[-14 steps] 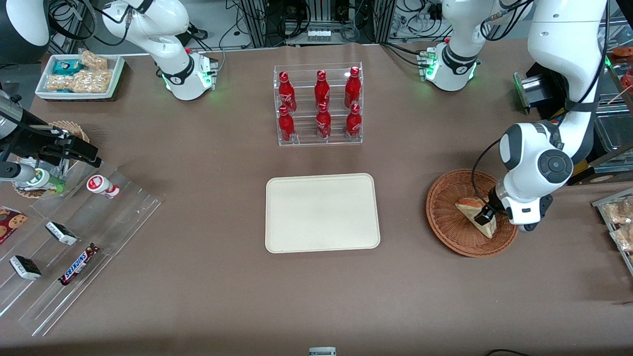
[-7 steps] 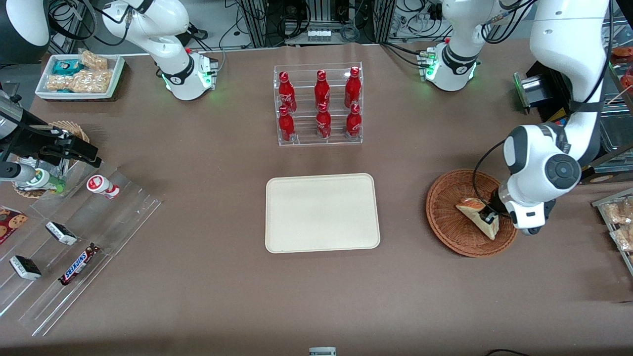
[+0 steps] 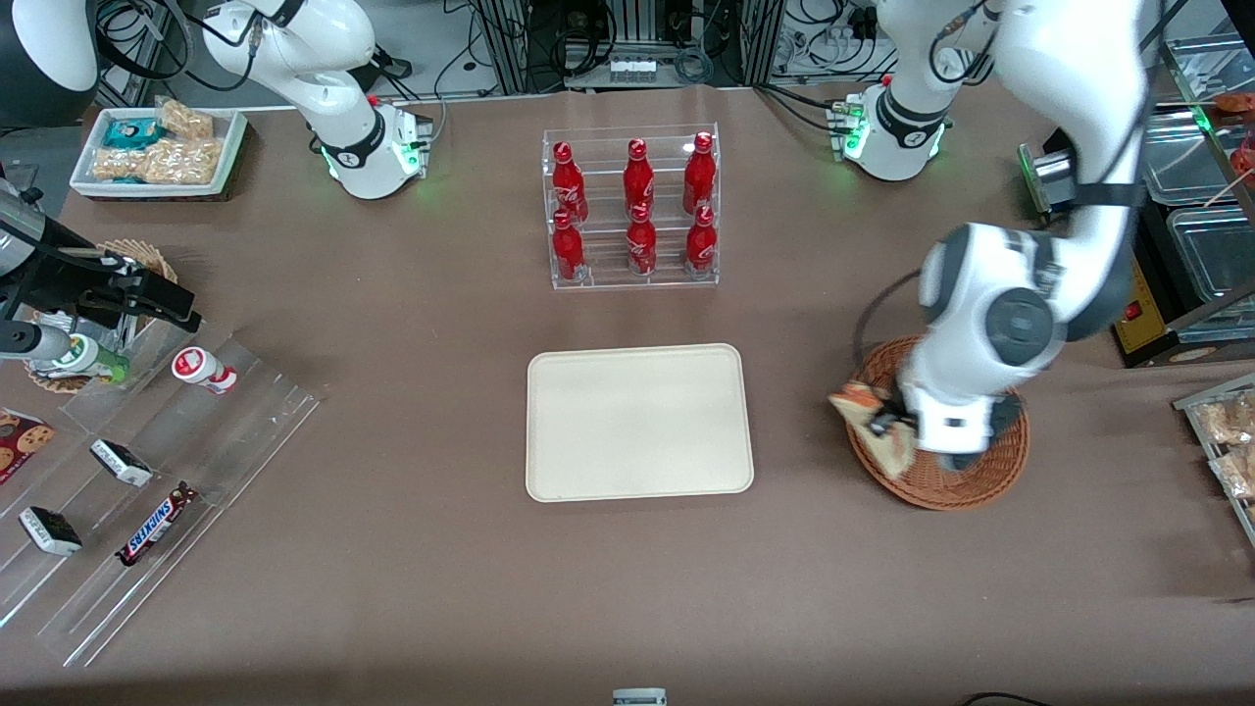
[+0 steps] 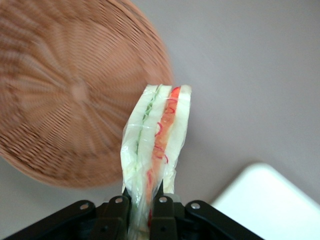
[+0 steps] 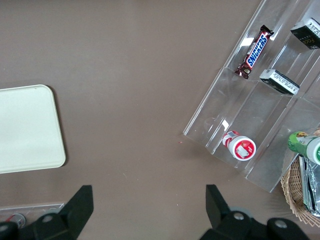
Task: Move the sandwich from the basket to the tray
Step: 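Lift the sandwich and carry it with the left gripper over the cream tray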
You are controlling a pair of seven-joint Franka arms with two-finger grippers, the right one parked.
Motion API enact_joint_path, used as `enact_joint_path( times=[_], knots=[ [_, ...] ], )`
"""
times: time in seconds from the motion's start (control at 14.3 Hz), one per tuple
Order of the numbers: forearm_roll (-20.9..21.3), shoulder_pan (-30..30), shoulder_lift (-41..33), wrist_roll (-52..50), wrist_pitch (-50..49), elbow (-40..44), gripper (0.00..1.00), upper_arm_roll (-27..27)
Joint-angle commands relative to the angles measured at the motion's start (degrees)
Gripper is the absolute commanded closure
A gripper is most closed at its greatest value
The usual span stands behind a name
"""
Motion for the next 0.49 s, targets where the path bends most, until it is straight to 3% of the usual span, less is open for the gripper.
enact_joint_path(
  times=[0.0,0.21,0.42],
  knots=[
    [-0.1,-7.7,4.2,0.7,1.9,4.7,0.87,0.9],
    [0.6,-15.8,9.5,2.6,4.3,10.4,0.86,1.0],
    [3.9,-20.8,14.3,1.8,4.5,16.0,0.86,1.1]
  ],
)
